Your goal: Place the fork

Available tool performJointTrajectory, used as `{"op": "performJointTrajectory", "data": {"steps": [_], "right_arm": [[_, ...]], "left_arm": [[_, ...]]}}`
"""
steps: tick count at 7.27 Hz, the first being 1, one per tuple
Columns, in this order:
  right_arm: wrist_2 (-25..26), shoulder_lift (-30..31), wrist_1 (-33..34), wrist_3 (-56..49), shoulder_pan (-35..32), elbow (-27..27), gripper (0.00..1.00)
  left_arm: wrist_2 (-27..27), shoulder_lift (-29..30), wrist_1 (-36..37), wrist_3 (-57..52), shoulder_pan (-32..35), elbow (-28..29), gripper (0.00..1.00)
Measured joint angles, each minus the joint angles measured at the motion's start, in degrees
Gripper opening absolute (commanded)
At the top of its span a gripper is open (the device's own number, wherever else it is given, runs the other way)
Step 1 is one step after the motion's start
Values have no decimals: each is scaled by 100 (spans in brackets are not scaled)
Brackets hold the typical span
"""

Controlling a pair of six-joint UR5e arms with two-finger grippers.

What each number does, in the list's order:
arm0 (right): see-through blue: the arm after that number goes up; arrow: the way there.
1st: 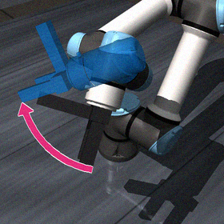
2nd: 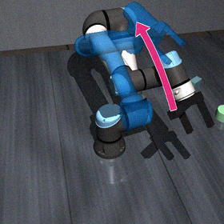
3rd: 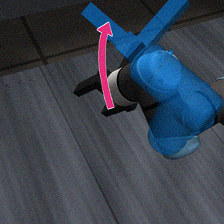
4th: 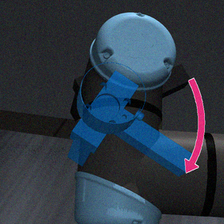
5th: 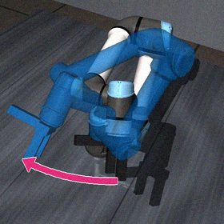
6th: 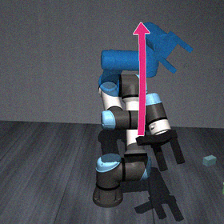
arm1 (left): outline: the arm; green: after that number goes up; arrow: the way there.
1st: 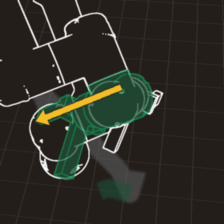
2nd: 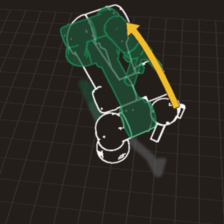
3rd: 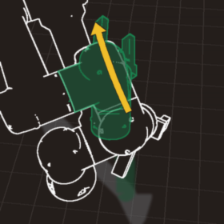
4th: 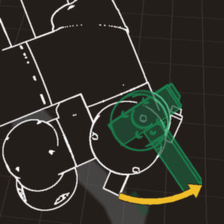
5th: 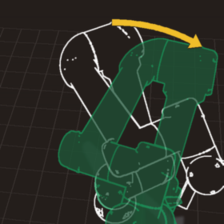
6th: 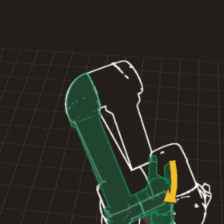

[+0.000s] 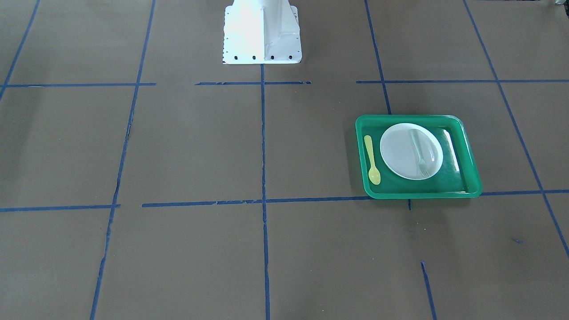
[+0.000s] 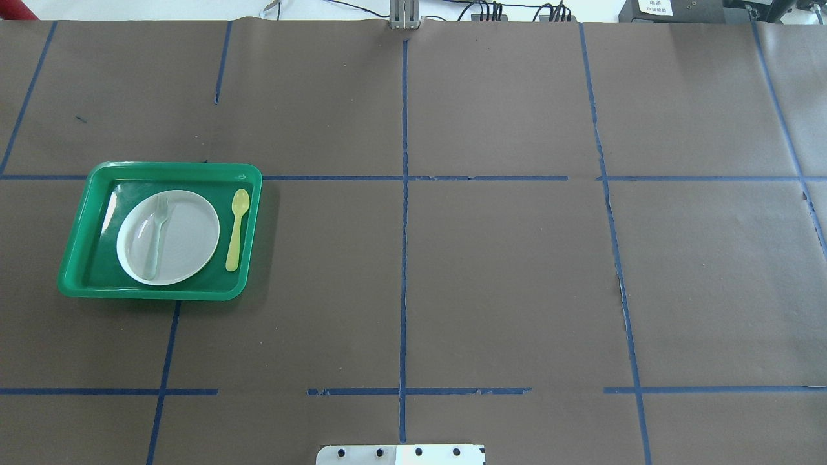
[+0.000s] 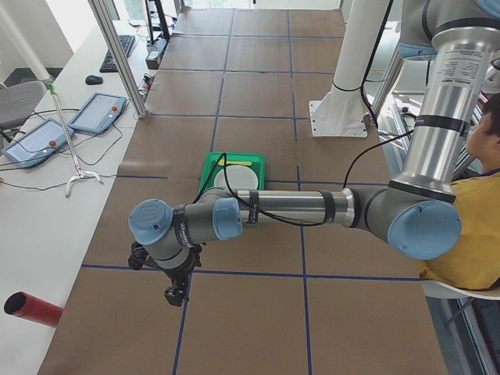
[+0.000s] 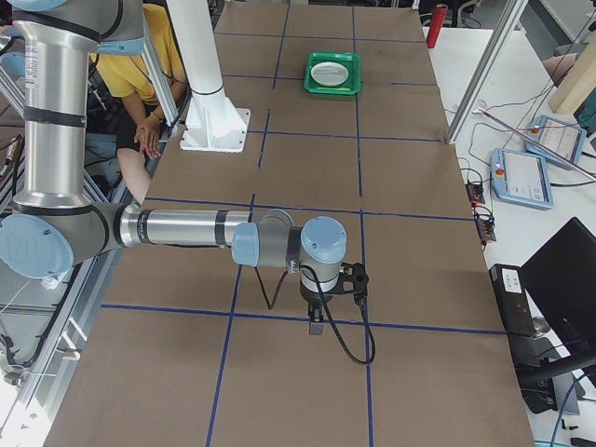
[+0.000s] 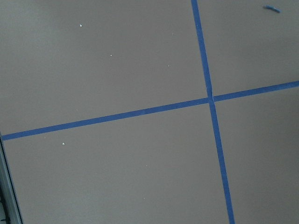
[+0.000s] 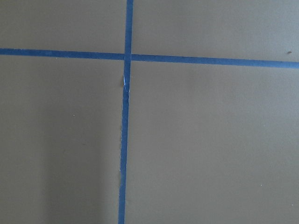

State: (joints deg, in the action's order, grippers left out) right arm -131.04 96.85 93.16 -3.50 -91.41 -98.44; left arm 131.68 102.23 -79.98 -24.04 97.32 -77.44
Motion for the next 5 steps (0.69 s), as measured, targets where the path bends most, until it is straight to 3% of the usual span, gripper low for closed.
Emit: {"op": "performJointTrajectory", "data": {"steps": [4, 5], "right_arm": [[0, 0, 0, 2, 0, 0, 100], [0, 0, 0, 1, 0, 0, 100]], "left_arm": [[20, -29, 155, 7, -1, -310, 100], [28, -78, -128, 125, -27, -402, 100]]}}
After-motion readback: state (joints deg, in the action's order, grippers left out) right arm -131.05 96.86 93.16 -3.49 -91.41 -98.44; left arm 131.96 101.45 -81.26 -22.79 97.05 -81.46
